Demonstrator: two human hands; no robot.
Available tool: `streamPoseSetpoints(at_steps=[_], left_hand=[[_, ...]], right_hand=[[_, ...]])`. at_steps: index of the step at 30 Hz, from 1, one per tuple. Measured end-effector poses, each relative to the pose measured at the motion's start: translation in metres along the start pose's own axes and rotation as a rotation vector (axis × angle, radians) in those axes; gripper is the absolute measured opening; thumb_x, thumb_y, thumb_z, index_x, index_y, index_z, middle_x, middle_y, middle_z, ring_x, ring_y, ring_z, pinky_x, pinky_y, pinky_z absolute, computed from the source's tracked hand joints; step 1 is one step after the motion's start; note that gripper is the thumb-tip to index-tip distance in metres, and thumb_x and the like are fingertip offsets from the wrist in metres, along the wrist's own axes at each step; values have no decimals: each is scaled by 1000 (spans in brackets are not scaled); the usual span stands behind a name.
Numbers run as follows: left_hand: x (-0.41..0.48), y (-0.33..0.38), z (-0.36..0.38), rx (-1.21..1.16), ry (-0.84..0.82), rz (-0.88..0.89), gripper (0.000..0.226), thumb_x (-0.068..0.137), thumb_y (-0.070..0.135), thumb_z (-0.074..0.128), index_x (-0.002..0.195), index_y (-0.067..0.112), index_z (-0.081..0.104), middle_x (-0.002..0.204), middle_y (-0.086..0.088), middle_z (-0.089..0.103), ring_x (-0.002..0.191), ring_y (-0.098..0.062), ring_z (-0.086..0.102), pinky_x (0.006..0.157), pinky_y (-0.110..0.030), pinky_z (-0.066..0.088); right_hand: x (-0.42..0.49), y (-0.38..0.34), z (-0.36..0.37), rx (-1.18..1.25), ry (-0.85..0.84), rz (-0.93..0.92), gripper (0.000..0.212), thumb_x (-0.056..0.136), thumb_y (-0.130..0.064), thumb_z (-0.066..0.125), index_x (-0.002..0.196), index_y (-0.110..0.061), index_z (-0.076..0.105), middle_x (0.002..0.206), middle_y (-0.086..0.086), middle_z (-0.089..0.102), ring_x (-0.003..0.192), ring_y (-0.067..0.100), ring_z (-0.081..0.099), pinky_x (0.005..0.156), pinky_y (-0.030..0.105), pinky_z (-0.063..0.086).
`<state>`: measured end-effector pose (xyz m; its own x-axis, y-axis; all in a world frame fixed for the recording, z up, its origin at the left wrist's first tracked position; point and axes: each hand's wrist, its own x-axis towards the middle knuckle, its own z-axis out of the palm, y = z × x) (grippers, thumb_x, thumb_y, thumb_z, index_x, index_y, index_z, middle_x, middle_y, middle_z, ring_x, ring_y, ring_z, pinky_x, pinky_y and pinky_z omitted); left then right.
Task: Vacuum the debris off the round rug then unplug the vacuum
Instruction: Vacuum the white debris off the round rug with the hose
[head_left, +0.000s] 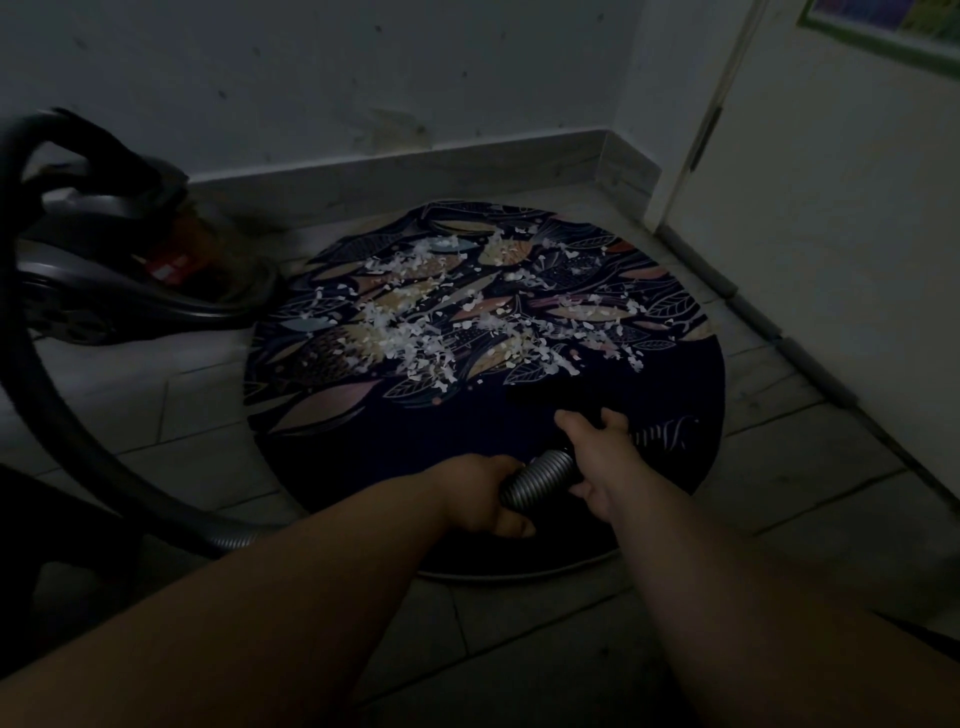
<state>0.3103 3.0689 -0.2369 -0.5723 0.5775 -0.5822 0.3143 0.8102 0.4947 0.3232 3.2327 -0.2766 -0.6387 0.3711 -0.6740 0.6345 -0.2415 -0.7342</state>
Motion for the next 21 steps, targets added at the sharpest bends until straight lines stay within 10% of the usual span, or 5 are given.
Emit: streamPoseSetpoints(at_steps=[15, 21], left_hand=[[0, -22, -12, -3, 50, -73, 54, 84, 36, 65, 132, 23, 44, 123, -5, 58, 108, -22, 57, 91, -31, 47], [-8, -31, -13, -2, 73, -74, 53, 83, 36, 65, 129, 20, 46, 121, -7, 58, 108, -23, 57, 90, -29, 46]], right_hand=[[13, -14, 32, -54, -29, -11, 78, 91, -41, 64, 151, -40, 14, 142, 8, 43, 109, 29, 53, 94, 49, 50], [9, -15, 42, -73, -76, 5, 76, 93, -38, 63, 152, -34, 14, 132, 6, 47, 93, 25, 55, 69, 37, 49]])
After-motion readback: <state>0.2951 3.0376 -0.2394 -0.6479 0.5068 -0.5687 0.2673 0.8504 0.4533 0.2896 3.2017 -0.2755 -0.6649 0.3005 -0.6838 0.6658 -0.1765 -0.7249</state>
